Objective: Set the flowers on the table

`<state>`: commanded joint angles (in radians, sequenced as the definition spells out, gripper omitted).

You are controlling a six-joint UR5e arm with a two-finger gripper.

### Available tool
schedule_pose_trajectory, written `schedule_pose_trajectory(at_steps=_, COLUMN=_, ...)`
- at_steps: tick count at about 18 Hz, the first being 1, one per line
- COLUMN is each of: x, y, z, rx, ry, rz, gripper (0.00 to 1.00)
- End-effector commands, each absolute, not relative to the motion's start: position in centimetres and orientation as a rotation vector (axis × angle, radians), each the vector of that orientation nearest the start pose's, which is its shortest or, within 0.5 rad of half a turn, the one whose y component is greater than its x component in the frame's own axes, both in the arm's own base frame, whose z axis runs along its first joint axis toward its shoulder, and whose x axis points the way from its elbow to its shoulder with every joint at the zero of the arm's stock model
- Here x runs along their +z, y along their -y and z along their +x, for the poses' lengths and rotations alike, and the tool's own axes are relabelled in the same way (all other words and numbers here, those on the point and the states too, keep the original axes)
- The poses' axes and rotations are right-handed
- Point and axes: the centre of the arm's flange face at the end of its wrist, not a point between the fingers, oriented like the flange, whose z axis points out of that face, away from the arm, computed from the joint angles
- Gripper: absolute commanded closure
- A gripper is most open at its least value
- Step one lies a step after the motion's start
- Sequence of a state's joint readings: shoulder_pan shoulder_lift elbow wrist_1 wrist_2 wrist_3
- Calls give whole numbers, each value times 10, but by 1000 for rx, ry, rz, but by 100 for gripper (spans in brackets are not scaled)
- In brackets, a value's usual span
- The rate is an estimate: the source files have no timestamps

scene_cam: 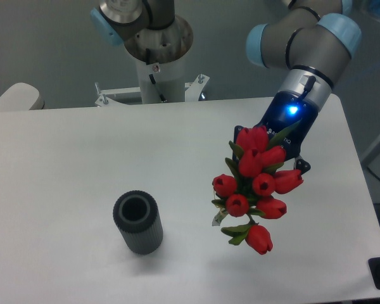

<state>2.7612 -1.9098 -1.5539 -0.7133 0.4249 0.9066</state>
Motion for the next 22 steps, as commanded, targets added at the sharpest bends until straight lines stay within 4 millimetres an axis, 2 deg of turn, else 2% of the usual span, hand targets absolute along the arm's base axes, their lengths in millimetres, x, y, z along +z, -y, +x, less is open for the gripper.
schedule_pose_trajectory(at_steps=12, x=457, y=-436, z=-492, rx=-154, ry=-67, rz=-1935, gripper=62)
schedule_pose_trajectory(at_steps=22, x=450, y=-439, z=-488, rx=-157, ry=-69, rz=-1949, gripper=63)
